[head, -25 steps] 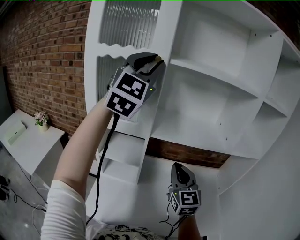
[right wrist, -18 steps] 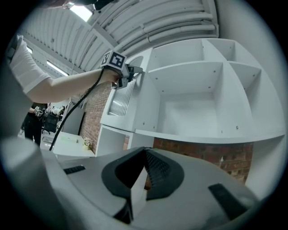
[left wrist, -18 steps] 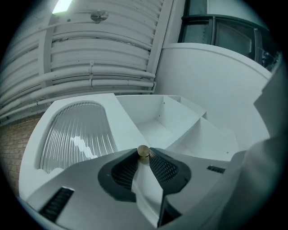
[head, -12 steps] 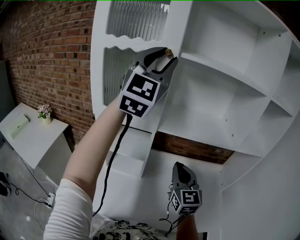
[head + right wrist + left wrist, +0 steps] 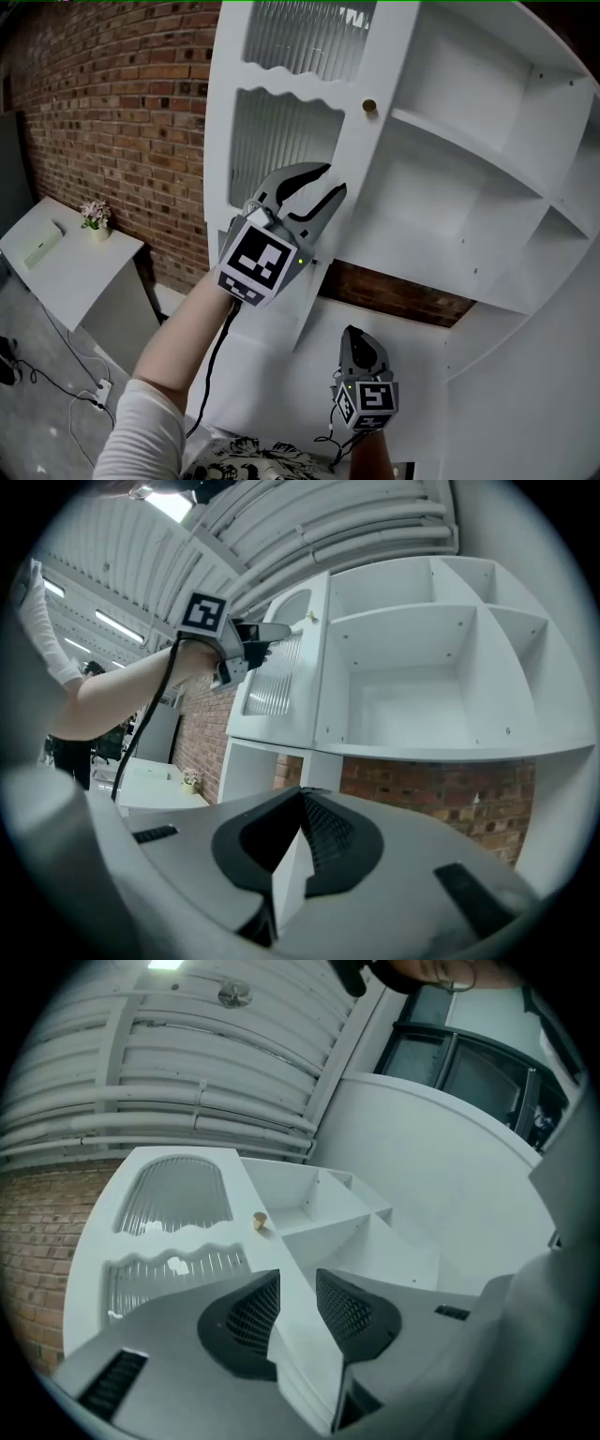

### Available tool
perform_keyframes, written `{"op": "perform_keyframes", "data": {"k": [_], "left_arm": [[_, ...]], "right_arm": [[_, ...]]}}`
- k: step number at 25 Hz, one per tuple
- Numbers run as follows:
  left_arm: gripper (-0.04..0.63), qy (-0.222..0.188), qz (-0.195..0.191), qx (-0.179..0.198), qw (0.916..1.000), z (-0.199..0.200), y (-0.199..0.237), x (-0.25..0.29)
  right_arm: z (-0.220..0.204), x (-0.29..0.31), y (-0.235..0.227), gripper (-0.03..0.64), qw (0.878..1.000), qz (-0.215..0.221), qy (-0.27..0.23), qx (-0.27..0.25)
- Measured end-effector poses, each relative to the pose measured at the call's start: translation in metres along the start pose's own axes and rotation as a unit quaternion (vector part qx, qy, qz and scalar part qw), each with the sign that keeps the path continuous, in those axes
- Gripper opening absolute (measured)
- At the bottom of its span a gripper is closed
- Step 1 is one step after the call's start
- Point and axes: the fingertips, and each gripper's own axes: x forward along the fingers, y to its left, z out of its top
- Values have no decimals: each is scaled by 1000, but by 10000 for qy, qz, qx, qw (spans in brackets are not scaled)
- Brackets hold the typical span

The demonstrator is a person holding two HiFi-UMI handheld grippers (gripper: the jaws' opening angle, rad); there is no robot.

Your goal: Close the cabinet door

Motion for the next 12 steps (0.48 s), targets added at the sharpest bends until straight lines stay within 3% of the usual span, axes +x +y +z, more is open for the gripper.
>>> {"op": "perform_keyframes", "data": {"k": [4,9,12], "left_arm": [[107,96,-20,-536,9985,-29,-23,-48],[21,507,50,-779,9957,-69,-46,-102],[11,779,17,-900,9929,-88,-56,-130]], "right_arm": [[6,-1,17,8,9997,28,-227,-25],[6,-1,42,6,9985,286,-446,138],[0,3,56,6,9986,377,-359,110]]}}
